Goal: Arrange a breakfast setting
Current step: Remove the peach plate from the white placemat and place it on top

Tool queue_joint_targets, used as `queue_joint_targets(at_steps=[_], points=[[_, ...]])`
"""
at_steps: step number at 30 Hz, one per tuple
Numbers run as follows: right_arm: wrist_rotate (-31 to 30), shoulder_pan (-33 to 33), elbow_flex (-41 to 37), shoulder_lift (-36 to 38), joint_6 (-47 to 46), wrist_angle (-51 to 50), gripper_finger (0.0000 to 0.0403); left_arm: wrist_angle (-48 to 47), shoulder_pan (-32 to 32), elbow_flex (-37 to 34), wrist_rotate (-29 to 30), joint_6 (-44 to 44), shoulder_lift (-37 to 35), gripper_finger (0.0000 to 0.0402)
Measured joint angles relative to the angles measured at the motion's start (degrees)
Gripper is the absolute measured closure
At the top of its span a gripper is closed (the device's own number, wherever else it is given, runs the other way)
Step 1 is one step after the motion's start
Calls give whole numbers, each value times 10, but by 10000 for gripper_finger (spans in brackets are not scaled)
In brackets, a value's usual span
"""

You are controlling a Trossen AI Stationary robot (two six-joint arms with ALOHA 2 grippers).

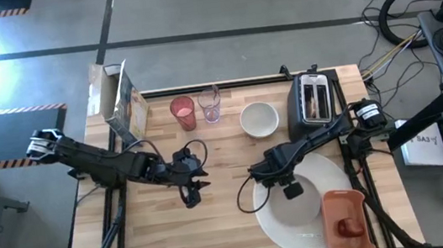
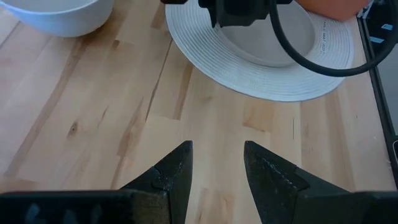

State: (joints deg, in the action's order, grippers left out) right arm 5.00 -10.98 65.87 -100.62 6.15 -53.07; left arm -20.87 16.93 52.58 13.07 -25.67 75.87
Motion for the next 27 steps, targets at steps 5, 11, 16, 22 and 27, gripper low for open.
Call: queue_joint_targets(at_steps=[5,11,16,22,27], points=[[3,0,0,0,0,3,388,-15,8,0,16,-2,-11,274],[21,6,5,0,-1,7,393,-27,27,0,16,-4,-45,274],[40,30,35,0,-29,17,394,-25,48,0,20,2,-77,274],[40,70,81,0,-88,58,394,-24,61,0,42,3,-85,274],[40,109,119,-20,-142,99,394,-24,63,0,44,3,-79,274]])
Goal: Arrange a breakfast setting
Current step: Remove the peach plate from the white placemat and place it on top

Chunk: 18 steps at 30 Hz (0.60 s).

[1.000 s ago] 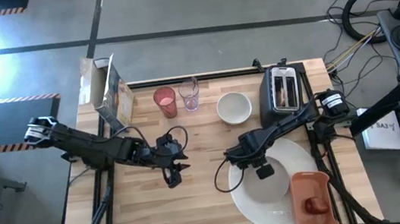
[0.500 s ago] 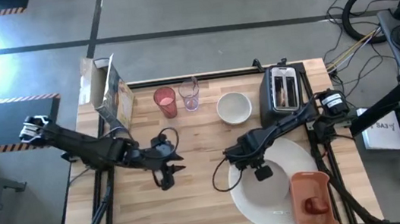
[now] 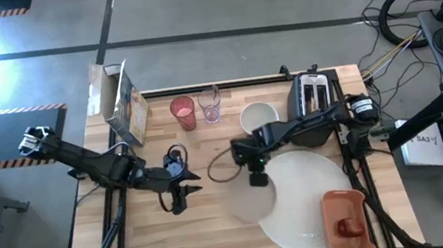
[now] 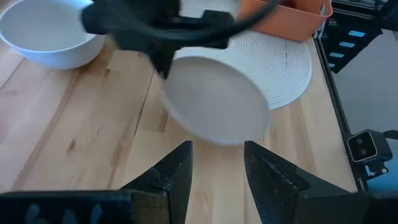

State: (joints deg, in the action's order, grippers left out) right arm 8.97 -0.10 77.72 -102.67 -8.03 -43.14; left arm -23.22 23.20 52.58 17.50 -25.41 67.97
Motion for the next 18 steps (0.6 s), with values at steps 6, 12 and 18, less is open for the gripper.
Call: queue_joint_targets(at_steps=[6,12,18], points=[[0,51,50,-45,-33,27,394,4,6,0,0,-2,1,274],[0,96,104,-97,-36,32,394,9,31,0,0,-2,0,274],[0,133,150,-140,-36,28,394,14,56,0,0,-3,-1,274]])
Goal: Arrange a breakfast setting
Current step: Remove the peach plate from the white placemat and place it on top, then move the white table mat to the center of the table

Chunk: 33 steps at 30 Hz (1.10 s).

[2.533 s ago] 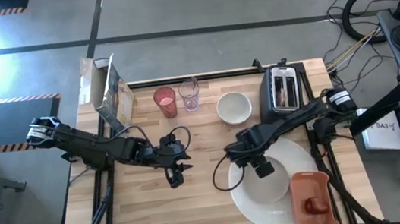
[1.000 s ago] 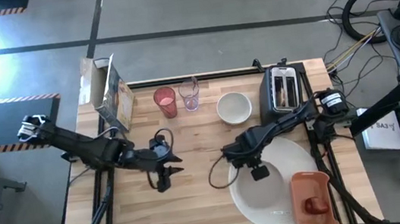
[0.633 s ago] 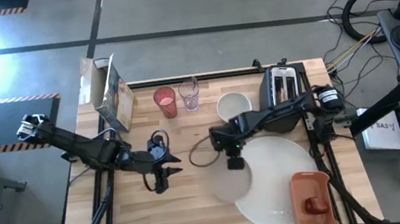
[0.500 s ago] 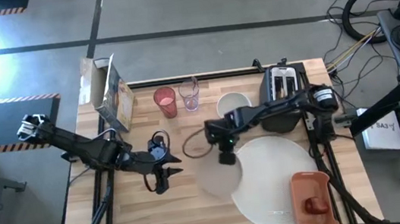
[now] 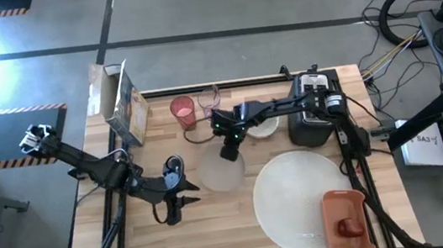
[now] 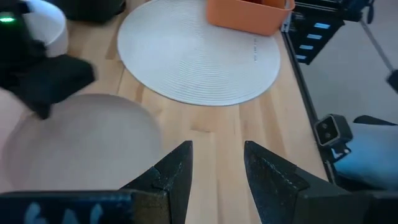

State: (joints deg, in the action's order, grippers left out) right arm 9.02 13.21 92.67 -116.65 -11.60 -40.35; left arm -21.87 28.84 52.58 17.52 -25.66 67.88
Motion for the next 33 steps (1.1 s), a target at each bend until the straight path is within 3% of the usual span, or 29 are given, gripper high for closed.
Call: queue_joint_targets(at_steps=[11,16,21,27,33], points=[[-3,49,33,-13,39,3,392,0,8,0,1,-3,0,274],[-5,48,33,-2,56,2,366,-1,8,0,1,-2,-2,274],[-45,50,33,3,64,-7,331,-2,8,0,1,-2,-2,274],[-46,48,33,53,19,-128,311,-2,8,0,1,-3,-2,274],[-45,-12,18,124,-30,-240,330,-2,8,0,4,-3,-2,274]])
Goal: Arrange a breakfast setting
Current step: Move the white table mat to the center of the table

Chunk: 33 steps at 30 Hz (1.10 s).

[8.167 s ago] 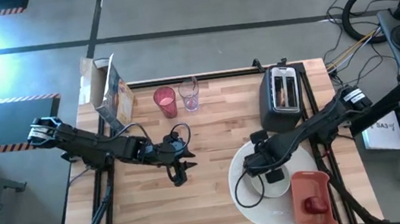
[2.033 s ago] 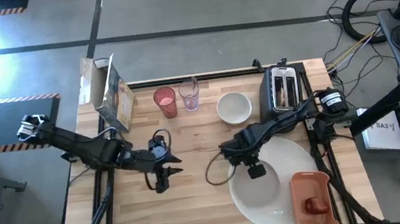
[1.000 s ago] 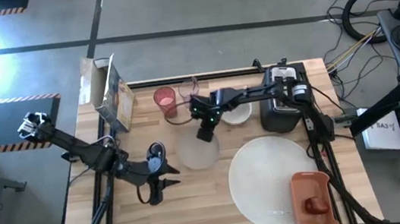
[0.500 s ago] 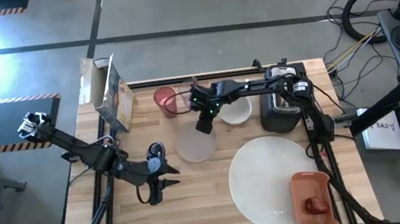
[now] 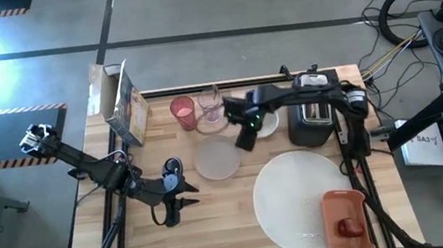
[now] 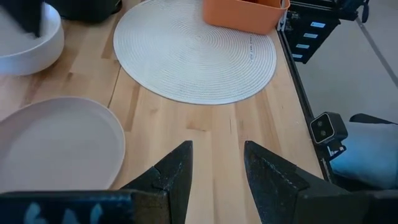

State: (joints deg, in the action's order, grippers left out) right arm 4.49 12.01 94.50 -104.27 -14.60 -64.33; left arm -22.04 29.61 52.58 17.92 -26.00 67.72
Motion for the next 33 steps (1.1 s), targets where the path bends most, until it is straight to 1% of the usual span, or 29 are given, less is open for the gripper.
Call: queue_joint_targets(at_steps=[6,10,14,19,22,26,33], points=[[5,-101,-49,36,-63,-1,361,0,0,0,24,4,0,274],[5,-164,-90,45,-113,3,364,0,0,0,25,4,-1,274],[5,-208,-136,44,-164,2,365,1,0,0,25,4,-1,274],[5,-236,-189,44,-226,14,365,2,0,0,25,10,-1,274],[22,-246,-218,44,-254,40,365,4,0,0,25,14,-1,274],[46,-257,-248,42,-267,69,365,4,0,0,25,14,-1,274],[47,-268,-277,40,-291,79,365,6,2,0,25,14,-1,274]])
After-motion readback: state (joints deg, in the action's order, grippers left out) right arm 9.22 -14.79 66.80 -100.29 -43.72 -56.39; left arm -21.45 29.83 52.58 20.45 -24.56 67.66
